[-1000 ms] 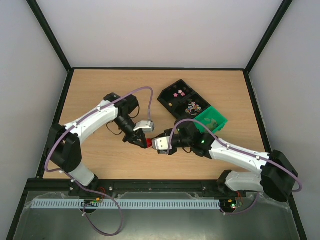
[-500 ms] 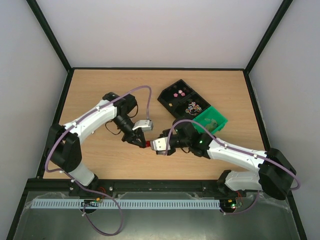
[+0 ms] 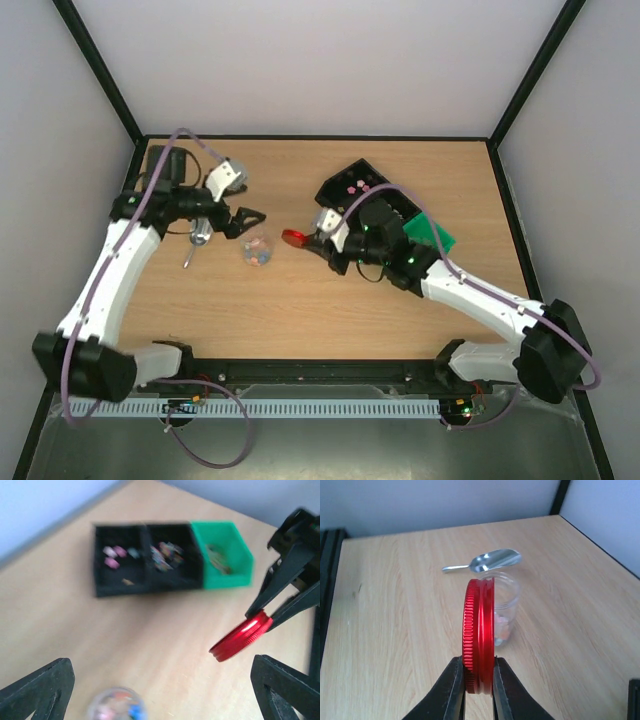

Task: Pack the candies

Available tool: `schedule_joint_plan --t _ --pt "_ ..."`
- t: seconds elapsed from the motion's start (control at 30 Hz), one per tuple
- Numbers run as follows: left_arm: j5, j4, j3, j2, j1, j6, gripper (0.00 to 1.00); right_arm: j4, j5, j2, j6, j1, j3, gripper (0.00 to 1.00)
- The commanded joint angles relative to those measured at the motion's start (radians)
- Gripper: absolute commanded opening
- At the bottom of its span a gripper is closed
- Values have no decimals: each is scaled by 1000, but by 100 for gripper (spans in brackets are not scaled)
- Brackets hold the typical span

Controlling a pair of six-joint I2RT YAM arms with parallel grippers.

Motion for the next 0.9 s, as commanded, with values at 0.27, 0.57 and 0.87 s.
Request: schedule_joint_plan --t 0.27,0.57,0.87 --pt "-261 185 0 -114 -67 -19 100 17 -343 241 692 -224 281 1" --pt "-391 335 -183 -204 -273 180 99 -41 -689 467 779 -252 446 1" --pt "-465 396 -254 -186 -288 220 99 -41 -748 490 784 -253 464 1"
